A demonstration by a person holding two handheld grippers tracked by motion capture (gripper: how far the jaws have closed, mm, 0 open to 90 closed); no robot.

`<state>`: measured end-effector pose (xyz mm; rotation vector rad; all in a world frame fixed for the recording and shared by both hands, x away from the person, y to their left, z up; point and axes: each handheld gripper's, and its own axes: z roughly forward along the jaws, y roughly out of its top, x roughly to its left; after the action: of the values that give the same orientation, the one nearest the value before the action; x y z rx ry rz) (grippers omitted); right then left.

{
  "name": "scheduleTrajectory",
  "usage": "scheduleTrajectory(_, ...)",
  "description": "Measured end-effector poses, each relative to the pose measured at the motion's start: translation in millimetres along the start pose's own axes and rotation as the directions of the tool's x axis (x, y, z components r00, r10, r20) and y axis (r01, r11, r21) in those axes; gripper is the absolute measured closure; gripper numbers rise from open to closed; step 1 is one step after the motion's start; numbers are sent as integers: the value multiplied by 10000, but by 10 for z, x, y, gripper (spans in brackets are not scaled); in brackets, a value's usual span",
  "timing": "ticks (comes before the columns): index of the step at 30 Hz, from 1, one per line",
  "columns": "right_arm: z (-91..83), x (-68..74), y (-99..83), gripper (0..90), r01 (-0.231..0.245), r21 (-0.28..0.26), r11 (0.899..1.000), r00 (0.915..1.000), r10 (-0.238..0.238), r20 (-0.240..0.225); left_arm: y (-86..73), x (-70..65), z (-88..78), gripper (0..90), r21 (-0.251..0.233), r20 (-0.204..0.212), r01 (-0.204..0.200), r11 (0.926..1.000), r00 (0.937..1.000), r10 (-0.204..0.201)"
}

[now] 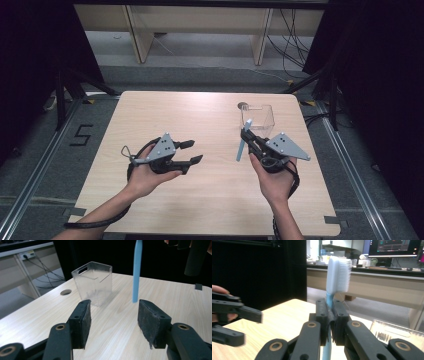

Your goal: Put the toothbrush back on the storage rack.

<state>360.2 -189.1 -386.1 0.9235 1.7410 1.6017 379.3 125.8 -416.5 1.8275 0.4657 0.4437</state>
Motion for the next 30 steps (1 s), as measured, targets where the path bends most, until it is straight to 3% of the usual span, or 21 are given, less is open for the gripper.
scheduleTrajectory(3, 6, -63, -3, 858, 191, -3, 9998, 9995, -191, 237, -98, 86, -117, 437, 9, -268, 219, 9998, 9994, -218)
scheduleTrajectory(5, 14, -100, -8, 858, 58, 61, 10000, 9996, -60, 286, -146, 133, -188, 435, 23, -455, 335, 9994, 9984, -334)
scheduleTrajectory(7, 16, -149, 1, 858, 337, 2, 9994, 9983, -336, 484, -203, 186, -268, 432, 7, -659, 490, 9988, 9966, -488)
scheduleTrajectory(10, 13, -183, 15, 858, 165, 54, 9998, 9980, -168, 612, -293, 260, -380, 424, -107, -923, 803, 9967, 9924, -810)
scheduleTrajectory(19, 23, -298, 33, 858, 107, 5, 9999, 9951, -107, 987, -544, 434, -628, 400, -618, -1813, 1530, 9863, 9700, -1618)
scheduleTrajectory(20, 23, -334, 42, 858, 326, -28, 9995, 9934, -321, 1099, -562, 440, -643, 397, -611, -1868, 1576, 9856, 9682, -1664)
scheduleTrajectory(21, 30, -334, 42, 857, 60, -16, 10000, 9946, -58, 1034, -594, 449, -662, 394, -638, -1962, 1629, 9846, 9653, -1724)
scheduleTrajectory(24, 27, -391, 68, 857, 33, -95, 9999, 9925, -21, 1226, -655, 464, -702, 386, -657, -2198, 1671, 9838, 9593, -1776)
scheduleTrajectory(29, 43, -448, 115, 857, 38, -130, 9999, 9901, -19, 1406, -739, 499, -759, 375, -726, -2678, 1816, 9807, 9436, -1946)
scheduleTrajectory(30, 46, -471, 123, 857, 228, -177, 9996, 9883, -199, 1511, -753, 506, -768, 373, -720, -2716, 1815, 9807, 9426, -1944)
